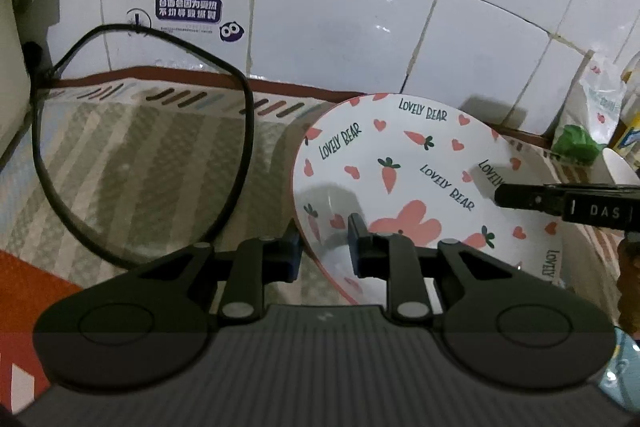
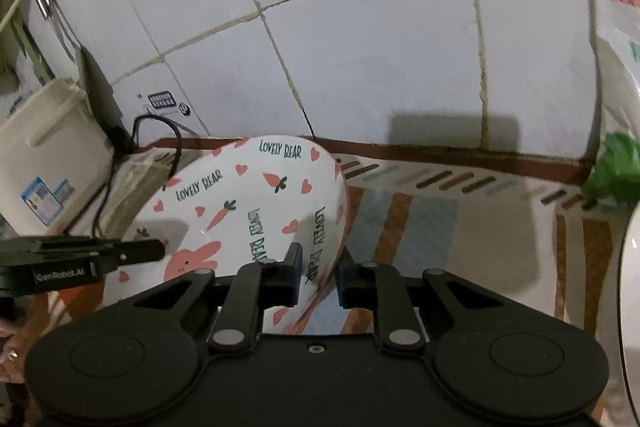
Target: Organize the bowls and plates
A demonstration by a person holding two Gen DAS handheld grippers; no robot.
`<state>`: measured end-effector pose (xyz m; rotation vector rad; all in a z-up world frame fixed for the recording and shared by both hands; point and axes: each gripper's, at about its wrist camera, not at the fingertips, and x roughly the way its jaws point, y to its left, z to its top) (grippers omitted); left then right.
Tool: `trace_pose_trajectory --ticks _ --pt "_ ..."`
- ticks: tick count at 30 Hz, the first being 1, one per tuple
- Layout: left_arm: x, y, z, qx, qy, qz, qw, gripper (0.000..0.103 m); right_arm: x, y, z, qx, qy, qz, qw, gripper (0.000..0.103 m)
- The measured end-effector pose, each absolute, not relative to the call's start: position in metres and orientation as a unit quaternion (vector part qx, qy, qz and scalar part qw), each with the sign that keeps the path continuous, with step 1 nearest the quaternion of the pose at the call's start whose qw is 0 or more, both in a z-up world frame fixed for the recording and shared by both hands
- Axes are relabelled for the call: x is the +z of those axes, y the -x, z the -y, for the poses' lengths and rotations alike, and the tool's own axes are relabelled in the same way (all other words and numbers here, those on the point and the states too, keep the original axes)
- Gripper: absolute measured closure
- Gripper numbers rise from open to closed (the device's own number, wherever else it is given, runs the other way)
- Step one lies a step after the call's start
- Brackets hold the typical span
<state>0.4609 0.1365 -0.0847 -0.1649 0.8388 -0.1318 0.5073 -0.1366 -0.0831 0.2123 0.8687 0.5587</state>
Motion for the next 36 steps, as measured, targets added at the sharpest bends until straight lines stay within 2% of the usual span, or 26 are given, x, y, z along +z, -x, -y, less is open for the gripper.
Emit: trace_pose_trajectory --ticks 13,26,36 --pt "-0.046 -0.413 -0.124 -0.092 0.052 -0.38 0.919 0.082 -0.049 -0.463 0.148 0.26 -0.115 -0.392 0.875 0.084" --pt "-0.003 -0.321 -0.119 -0.124 0.026 -0.347 0.929 0.081 -0.001 -0.358 0.174 0.258 -0.118 -0.368 0.885 0.084" --pt "-0.007 -0.272 -0.097 -0.147 0.002 -0.347 0.926 0.081 -0.01 -0.295 0.197 0.236 -0.135 -0.365 0.89 0.084"
